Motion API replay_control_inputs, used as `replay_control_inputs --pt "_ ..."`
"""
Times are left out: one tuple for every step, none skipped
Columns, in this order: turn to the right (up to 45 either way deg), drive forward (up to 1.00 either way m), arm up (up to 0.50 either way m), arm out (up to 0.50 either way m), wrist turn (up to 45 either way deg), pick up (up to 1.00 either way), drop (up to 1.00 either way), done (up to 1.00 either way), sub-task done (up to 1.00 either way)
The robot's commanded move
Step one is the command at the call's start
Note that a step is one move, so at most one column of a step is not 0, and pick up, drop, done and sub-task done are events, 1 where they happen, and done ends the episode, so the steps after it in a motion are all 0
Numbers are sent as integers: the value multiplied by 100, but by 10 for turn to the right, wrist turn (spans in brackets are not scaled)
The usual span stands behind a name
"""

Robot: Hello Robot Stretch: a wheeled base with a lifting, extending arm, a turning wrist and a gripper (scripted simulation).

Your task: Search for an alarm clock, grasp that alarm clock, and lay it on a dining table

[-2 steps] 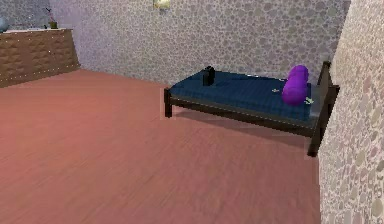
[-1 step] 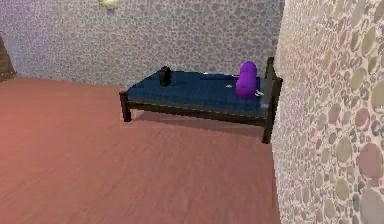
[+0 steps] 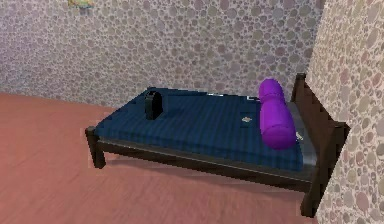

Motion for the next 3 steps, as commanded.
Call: replay_control_inputs --pt "30 0 0 0 0 0 0 0 0" --pt "0 100 0 0 0 0 0 0 0" --pt "30 0 0 0 0 0 0 0 0"
